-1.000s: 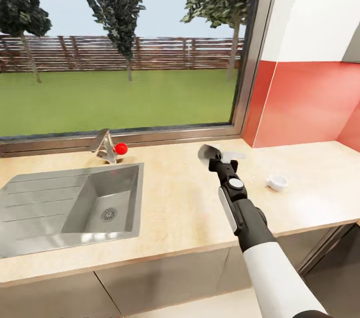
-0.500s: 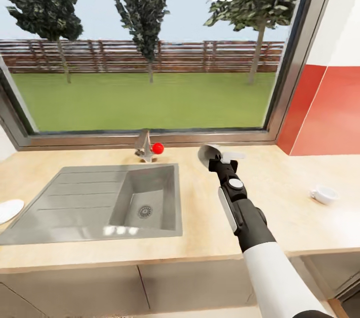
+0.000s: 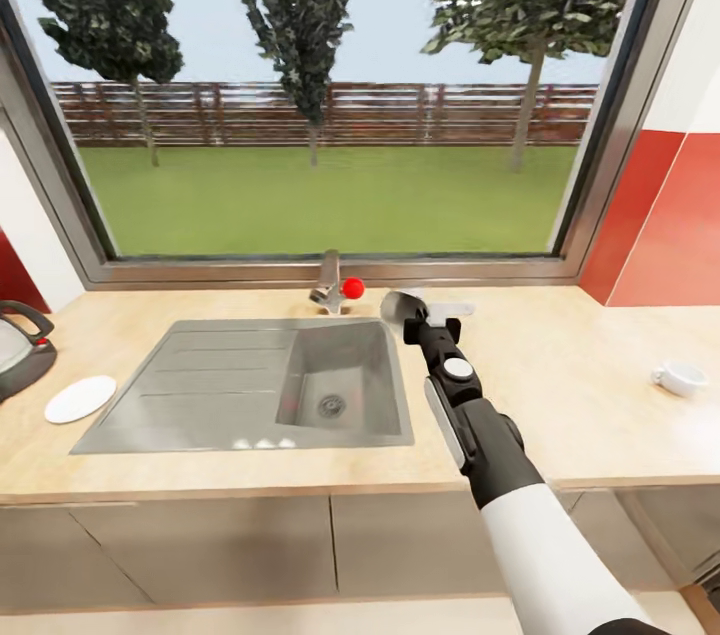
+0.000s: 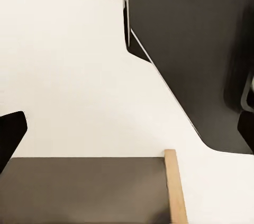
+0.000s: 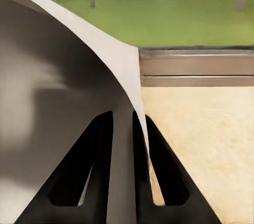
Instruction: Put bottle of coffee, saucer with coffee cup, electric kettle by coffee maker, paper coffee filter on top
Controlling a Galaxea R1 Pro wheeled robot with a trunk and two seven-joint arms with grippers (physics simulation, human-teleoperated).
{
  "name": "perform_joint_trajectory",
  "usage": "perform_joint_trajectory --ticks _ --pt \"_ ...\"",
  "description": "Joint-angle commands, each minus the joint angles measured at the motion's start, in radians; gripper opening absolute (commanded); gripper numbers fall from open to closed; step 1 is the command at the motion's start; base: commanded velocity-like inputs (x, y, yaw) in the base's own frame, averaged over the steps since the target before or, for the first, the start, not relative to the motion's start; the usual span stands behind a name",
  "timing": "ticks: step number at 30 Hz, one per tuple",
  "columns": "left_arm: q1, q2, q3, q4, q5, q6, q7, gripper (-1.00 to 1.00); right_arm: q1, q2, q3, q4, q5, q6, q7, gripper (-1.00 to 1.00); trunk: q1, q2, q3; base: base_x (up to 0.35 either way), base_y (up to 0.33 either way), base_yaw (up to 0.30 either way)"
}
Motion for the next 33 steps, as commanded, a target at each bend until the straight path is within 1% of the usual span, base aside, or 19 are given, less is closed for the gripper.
perform_joint_trajectory --ticks 1,8,16,29,33 --pt "0.0 0.0 0.008 0.0 -0.011 -0.004 0.003 1.0 -0.001 0.0 0.003 -0.001 -0.002 0.006 -0.004 -1.0 0.0 -0.002 -0.002 -0.238 0.235 0.0" --pt "-0.001 0.001 0.008 0.0 -0.011 -0.004 0.003 1.0 0.002 0.0 0.003 -0.003 -0.002 0.006 -0.004 -1.0 0.0 -0.002 -0.002 -0.212 0.24 0.0" --pt "-0.001 0.001 0.008 0.001 -0.011 -0.004 0.003 1.0 0.002 0.0 0.003 -0.003 -0.002 0.006 -0.004 -1.0 0.0 -0.002 -0.002 -0.027 0.211 0.047" --pt "-0.001 0.001 0.011 0.001 -0.011 -0.005 0.003 1.0 0.004 0.0 0.003 -0.003 -0.002 0.005 -0.004 -1.0 0.0 -0.002 0.003 -0.002 0.032 0.25" --pt "-0.001 0.001 0.011 0.001 -0.011 -0.005 0.003 1.0 0.004 0.0 0.003 -0.003 -0.002 0.005 -0.004 -1.0 0.0 -0.002 0.005 -0.172 0.0 0.268"
